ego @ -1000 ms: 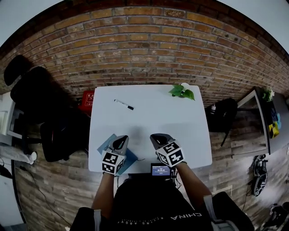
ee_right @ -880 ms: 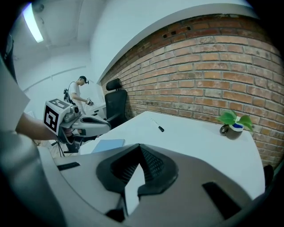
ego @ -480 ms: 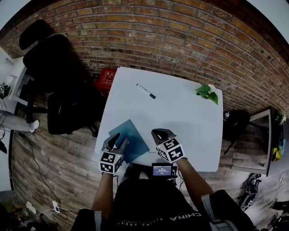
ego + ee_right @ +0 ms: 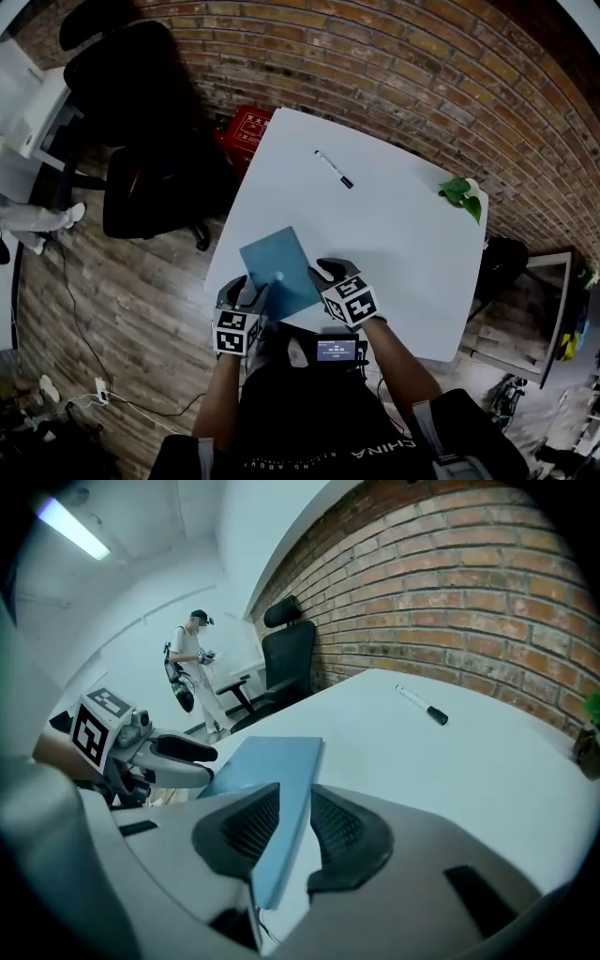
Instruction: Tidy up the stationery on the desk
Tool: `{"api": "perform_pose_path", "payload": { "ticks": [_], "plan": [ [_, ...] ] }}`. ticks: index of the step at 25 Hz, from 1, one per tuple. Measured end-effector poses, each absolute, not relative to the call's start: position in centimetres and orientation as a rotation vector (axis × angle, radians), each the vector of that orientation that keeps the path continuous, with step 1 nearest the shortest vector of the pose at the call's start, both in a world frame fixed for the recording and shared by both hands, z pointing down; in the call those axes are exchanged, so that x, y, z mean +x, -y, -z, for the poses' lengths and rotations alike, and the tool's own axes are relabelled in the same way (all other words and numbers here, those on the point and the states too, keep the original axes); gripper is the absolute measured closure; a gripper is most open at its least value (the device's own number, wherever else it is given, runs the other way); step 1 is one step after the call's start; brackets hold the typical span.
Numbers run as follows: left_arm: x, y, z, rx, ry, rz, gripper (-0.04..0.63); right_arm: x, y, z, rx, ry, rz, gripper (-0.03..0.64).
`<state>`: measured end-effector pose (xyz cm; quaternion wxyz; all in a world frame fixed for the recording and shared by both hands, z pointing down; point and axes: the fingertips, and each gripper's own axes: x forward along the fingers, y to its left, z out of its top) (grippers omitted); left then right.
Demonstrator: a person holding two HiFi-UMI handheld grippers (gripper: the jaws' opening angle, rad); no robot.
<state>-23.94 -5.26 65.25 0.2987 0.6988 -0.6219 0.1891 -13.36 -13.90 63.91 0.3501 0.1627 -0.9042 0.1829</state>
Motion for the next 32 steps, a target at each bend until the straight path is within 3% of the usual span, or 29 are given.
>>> {"api": "perform_pose_path", "payload": {
  "ticks": [17, 32],
  "plan": [
    [-23.3, 4.3, -68.0, 1.760, 1.517, -0.519, 0.380, -14.6, 12.0, -68.5, 0.369, 2.215, -0.518, 0.466],
    [-22.4, 6.0, -67.7, 1.787, 1.477, -0.548, 0.382, -13.0, 12.3, -68.2, 0.421, 2.218, -0.556, 0.509]
  ]
}}
